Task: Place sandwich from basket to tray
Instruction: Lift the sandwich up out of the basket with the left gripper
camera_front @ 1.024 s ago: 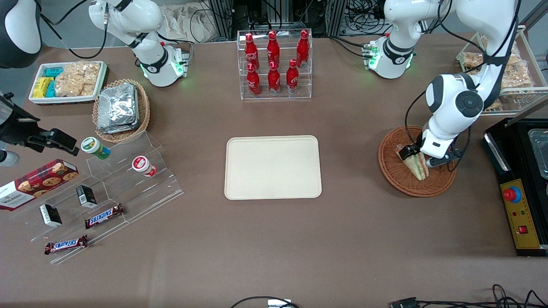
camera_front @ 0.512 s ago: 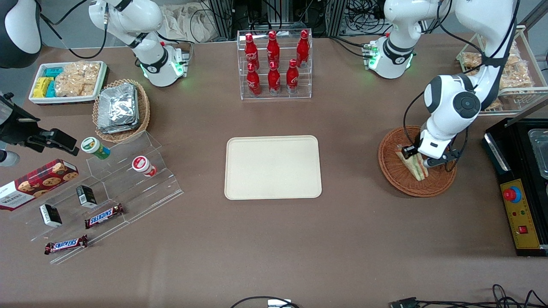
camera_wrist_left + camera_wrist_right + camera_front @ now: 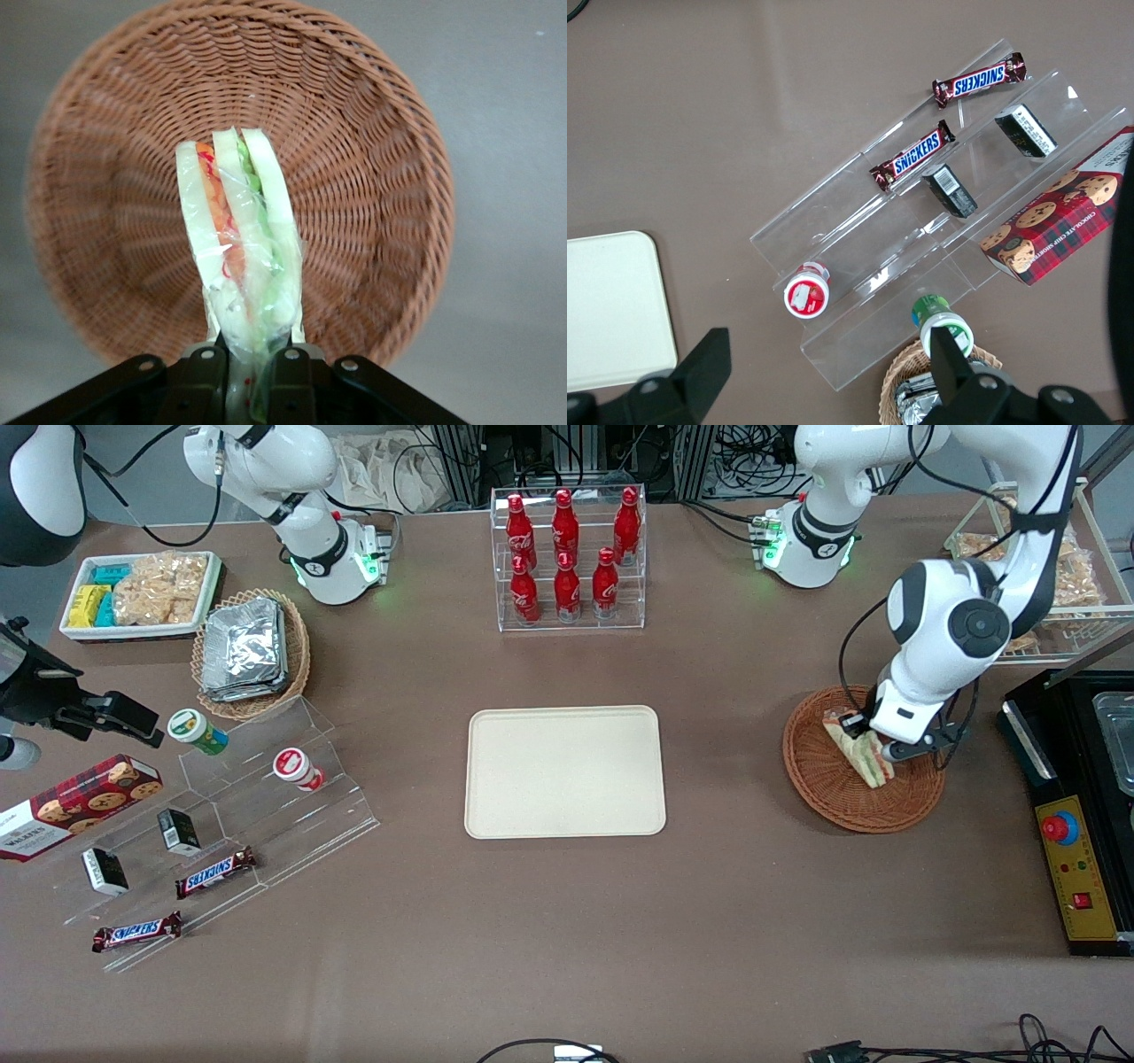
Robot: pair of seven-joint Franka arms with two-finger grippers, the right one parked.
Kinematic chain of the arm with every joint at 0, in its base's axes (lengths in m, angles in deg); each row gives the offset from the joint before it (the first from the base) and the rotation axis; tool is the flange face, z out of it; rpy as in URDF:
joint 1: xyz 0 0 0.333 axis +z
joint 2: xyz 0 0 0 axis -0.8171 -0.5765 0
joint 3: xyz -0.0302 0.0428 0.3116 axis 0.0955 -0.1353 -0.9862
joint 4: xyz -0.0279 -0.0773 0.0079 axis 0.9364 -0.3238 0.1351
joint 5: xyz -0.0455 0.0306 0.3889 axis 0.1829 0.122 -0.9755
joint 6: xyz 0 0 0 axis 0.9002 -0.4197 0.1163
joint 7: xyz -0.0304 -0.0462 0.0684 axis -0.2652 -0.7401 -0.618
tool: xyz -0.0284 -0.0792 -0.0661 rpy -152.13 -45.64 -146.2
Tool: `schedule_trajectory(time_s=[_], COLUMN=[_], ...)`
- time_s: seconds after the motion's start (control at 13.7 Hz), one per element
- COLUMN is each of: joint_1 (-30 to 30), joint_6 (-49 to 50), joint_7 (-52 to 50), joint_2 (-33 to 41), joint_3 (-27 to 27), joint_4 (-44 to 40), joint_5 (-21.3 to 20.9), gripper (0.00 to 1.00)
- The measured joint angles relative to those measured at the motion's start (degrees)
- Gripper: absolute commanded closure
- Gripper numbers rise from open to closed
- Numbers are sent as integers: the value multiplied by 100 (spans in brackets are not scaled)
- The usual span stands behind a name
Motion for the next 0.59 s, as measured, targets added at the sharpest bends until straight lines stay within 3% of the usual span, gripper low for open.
schedule_trajectory(time_s=[0.22, 0.59], joint_1=[-23, -41], joint_6=[1794, 4022], joint_7=[119, 904], joint_2=[560, 438], joint_3=[158, 197], joint_4=[-942, -3163], joint_5=[2, 29], gripper=[100, 100])
